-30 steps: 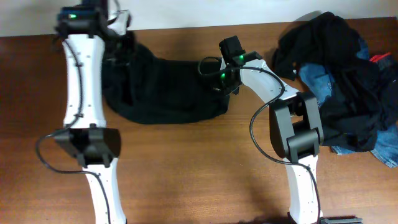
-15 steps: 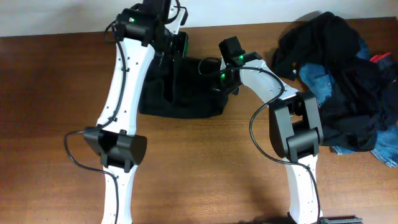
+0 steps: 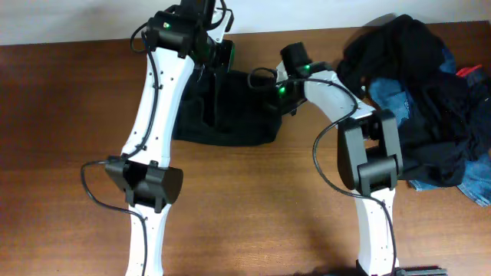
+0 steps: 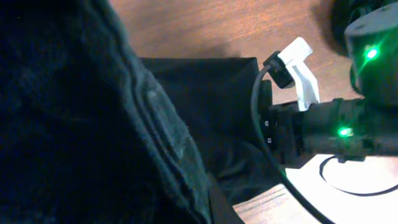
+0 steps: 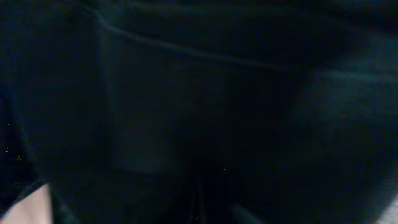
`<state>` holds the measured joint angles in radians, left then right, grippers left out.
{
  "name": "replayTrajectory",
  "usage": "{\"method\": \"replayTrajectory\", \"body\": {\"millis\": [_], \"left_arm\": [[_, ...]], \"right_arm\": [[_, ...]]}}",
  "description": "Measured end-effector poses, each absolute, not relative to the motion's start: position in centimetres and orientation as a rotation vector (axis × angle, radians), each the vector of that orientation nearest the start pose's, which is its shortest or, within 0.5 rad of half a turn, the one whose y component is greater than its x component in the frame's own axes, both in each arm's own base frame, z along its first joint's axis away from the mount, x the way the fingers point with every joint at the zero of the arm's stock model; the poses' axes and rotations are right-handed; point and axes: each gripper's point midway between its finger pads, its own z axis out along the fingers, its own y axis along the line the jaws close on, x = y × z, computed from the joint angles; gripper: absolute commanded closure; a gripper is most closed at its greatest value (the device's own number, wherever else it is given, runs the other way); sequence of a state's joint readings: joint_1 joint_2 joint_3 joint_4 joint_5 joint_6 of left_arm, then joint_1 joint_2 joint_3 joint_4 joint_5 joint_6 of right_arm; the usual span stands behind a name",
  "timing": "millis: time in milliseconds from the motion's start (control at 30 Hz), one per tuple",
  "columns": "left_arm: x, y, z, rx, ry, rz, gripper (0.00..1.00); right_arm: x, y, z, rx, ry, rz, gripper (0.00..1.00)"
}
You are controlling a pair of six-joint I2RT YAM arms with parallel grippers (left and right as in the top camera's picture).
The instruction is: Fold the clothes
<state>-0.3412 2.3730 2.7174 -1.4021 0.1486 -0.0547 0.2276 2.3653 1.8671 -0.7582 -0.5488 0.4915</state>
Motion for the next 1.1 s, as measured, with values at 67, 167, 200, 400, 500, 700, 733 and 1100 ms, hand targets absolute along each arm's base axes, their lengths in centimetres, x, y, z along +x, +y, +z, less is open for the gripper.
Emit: {"method": "replayTrajectory", "body": {"millis": [67, 167, 200, 400, 500, 700, 733, 1100], "left_arm": [[50.0, -20.9, 22.5, 0.438, 2.605, -0.333, 0.99], [50.0, -21.4, 22.6, 0.450, 2.594, -0.339, 1.00], [50.0, -21.5, 22.6, 0.453, 2.593, -0.340, 1.00], [49.9, -21.7, 22.6, 0.458, 2.591, -0.341, 0.99], [49.9, -21.8, 22.6, 0.459, 2.591, -0.341, 0.99], [49.9, -21.9, 22.6, 0.461, 2.591, -0.342, 0.99], [49.8, -21.9, 22.6, 0.463, 2.591, -0.342, 1.00], [49.4, -25.8, 21.3, 0.551, 2.571, -0.367, 1.00]], "right_arm": [[48.9, 20.3, 3.2, 0.240, 2.883, 0.994, 0.74], [49.2, 20.0, 5.0, 0.212, 2.863, 1.067, 0.50], [49.3, 19.9, 5.7, 0.197, 2.856, 1.085, 0.36], [50.7, 20.6, 10.9, 0.098, 2.771, 1.152, 0.07], [51.3, 20.4, 13.2, 0.079, 2.733, 1.161, 0.05], [54.5, 14.8, 18.4, 0.169, 2.592, 1.138, 0.04], [54.7, 14.2, 18.9, 0.180, 2.580, 1.135, 0.04], [55.1, 0.3, 23.3, 0.446, 2.461, 1.034, 0.04]]}}
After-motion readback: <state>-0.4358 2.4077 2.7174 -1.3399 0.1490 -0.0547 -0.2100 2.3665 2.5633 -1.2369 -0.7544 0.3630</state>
